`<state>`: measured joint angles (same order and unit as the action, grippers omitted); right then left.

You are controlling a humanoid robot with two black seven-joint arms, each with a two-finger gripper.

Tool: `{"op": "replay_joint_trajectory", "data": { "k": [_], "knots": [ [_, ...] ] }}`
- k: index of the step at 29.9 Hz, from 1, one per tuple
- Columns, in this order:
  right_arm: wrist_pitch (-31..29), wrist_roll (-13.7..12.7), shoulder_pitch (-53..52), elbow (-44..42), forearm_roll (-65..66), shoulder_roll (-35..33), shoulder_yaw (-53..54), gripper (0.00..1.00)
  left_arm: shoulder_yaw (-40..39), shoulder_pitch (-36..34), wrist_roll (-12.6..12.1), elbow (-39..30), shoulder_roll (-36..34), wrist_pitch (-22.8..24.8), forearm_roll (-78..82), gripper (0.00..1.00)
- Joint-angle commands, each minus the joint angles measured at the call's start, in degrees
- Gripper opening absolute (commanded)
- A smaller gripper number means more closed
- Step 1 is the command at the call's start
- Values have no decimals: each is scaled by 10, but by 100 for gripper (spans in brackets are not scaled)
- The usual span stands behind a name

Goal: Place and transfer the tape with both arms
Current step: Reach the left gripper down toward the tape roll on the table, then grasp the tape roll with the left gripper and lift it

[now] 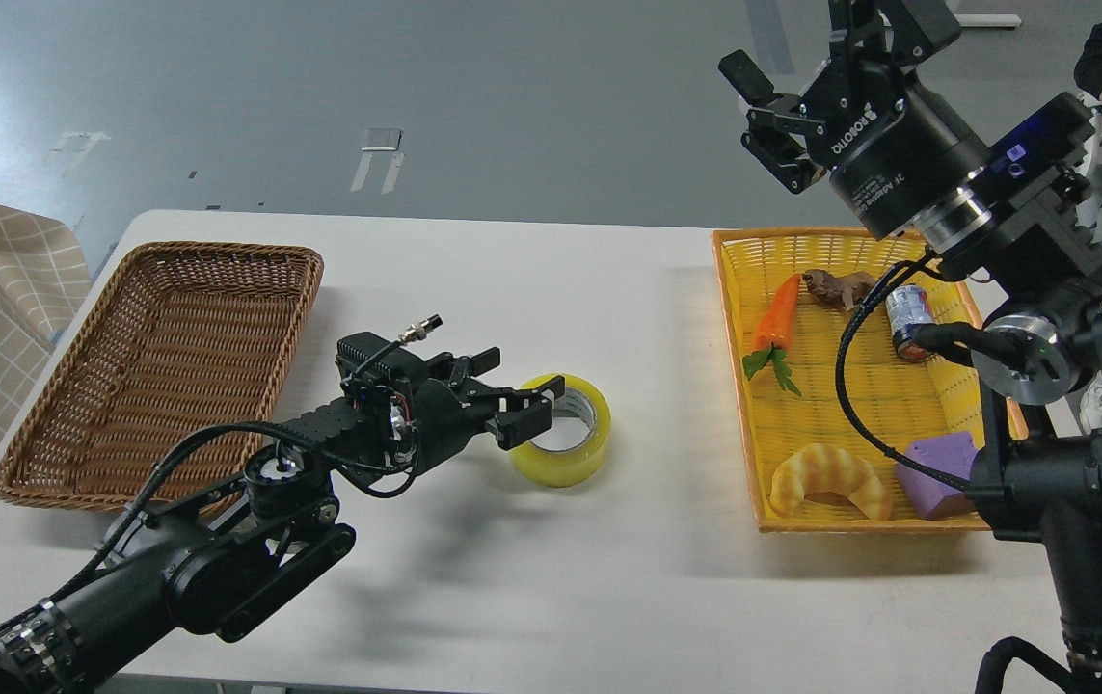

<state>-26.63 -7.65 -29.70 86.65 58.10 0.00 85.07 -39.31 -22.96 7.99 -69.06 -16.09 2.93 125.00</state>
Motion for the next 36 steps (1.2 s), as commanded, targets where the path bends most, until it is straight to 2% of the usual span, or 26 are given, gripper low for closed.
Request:
{"op": "replay_joint_trajectory", "data": {
  "k": [1, 10, 16, 26, 28, 32, 36],
  "knots": [
    [0, 0, 1, 0, 0, 0, 0, 100, 24, -19, -9, 7, -1, -3, 0, 98],
    [0, 0, 2, 0, 0, 0, 0, 100, 99, -77, -14, 30, -5, -4, 0, 98],
    [0, 0, 8, 6, 0, 0, 1, 100, 105, -81, -13, 57, -4, -4, 0, 98],
    [0, 0, 9, 9, 0, 0, 2, 100, 105, -80, -8, 60, -18, -6, 0, 96],
    [0, 0, 9, 9, 1, 0, 2, 100, 104, -81, -7, 60, -22, -7, 0, 91],
    [0, 1, 10, 9, 0, 0, 3, 100, 105, -77, -5, 69, -29, -6, 0, 62],
    [1, 1, 18, 9, 0, 0, 6, 100, 107, -77, 4, 75, -29, -6, 0, 60]
  ]
}}
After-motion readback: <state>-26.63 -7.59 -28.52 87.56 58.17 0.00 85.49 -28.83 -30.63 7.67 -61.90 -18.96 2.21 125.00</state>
